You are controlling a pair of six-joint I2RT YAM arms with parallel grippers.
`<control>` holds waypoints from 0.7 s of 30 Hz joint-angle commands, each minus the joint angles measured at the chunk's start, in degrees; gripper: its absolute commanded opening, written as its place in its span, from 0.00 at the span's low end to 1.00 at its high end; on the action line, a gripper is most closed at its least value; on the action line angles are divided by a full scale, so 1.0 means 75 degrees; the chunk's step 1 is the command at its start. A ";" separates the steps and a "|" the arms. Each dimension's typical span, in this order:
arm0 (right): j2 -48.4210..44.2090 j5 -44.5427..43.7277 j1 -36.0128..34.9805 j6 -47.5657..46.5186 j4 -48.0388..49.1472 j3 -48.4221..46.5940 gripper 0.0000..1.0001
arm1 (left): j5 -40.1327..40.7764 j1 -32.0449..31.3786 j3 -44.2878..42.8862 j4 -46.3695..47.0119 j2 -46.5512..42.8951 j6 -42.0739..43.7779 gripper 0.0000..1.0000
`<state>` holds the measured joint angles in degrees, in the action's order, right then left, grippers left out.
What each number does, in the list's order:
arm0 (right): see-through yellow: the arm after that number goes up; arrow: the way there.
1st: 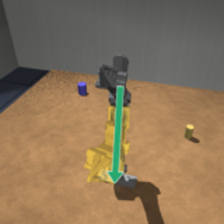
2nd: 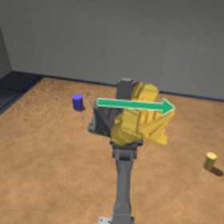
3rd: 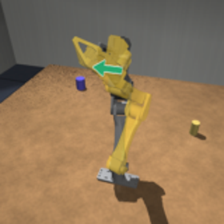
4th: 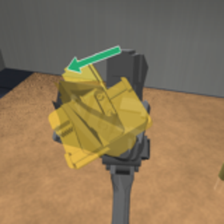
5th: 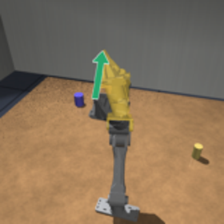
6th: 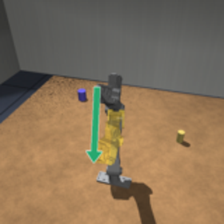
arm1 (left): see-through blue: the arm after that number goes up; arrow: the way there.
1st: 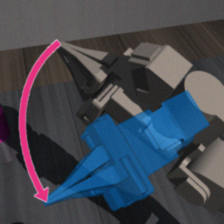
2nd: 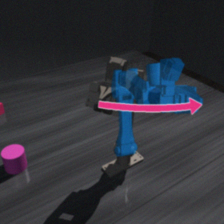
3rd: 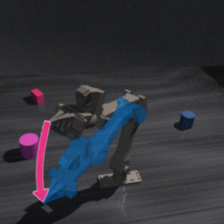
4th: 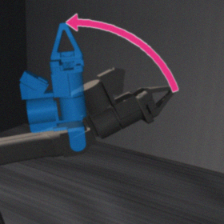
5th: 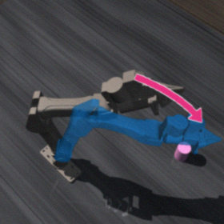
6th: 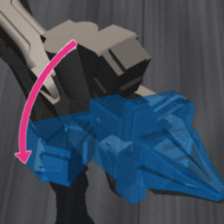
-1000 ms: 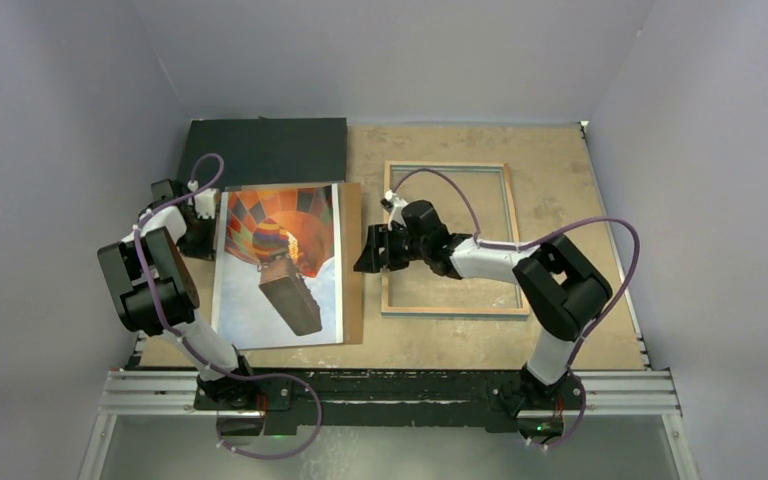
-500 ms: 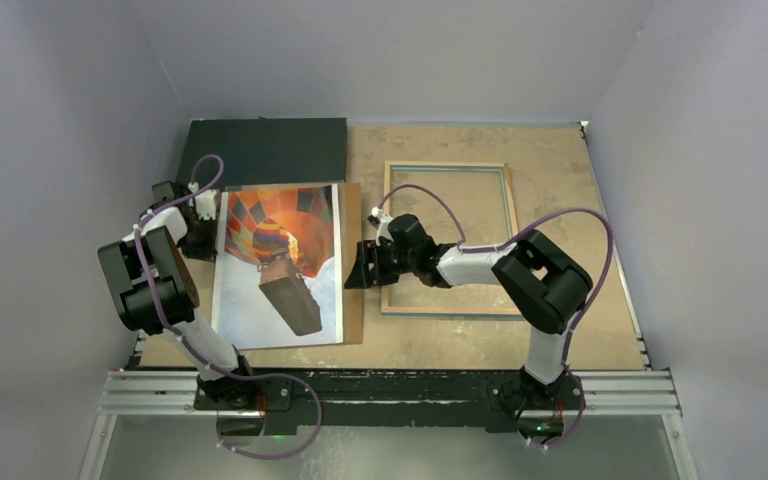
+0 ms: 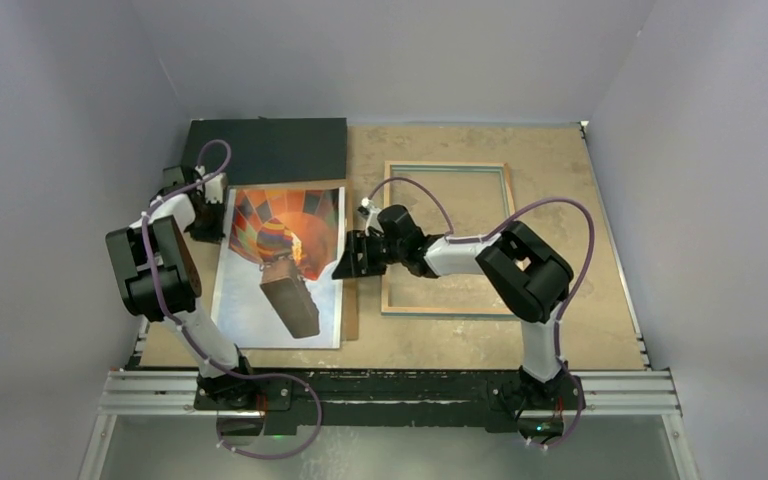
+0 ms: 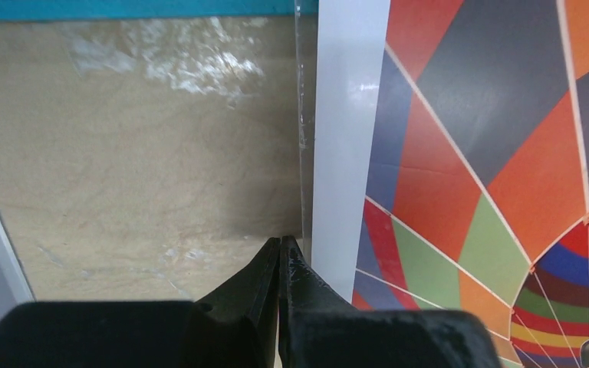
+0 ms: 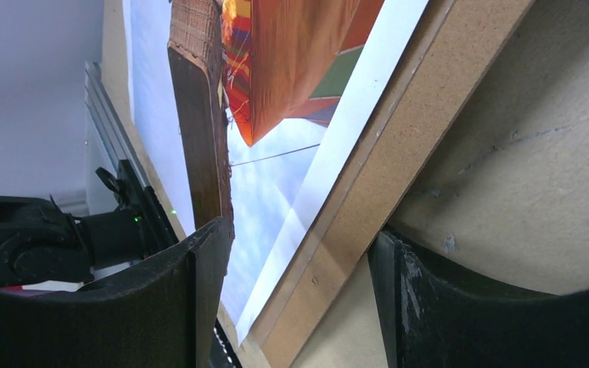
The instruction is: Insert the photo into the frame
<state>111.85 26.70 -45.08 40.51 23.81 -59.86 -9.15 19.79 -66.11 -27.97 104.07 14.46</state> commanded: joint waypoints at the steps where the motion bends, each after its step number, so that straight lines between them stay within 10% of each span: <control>1: 0.0136 0.0456 -0.0001 0.0446 0.0596 -0.0581 0.68 | -0.0052 -0.0071 -0.0462 0.0178 0.0108 -0.0304 0.00; 10: -0.0471 -0.0140 0.0712 -0.0040 -0.0887 -0.0792 0.98 | 0.0009 -0.0071 -0.0577 0.0151 0.0013 -0.0315 0.00; 21: -0.0049 0.0174 0.1225 0.0182 -0.0239 -0.1379 0.91 | -0.0088 -0.0102 -0.0126 0.0155 -0.0295 -0.0295 0.00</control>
<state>110.69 26.52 -34.33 41.12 19.05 -68.07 -8.43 19.49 -68.20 -27.33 104.53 12.84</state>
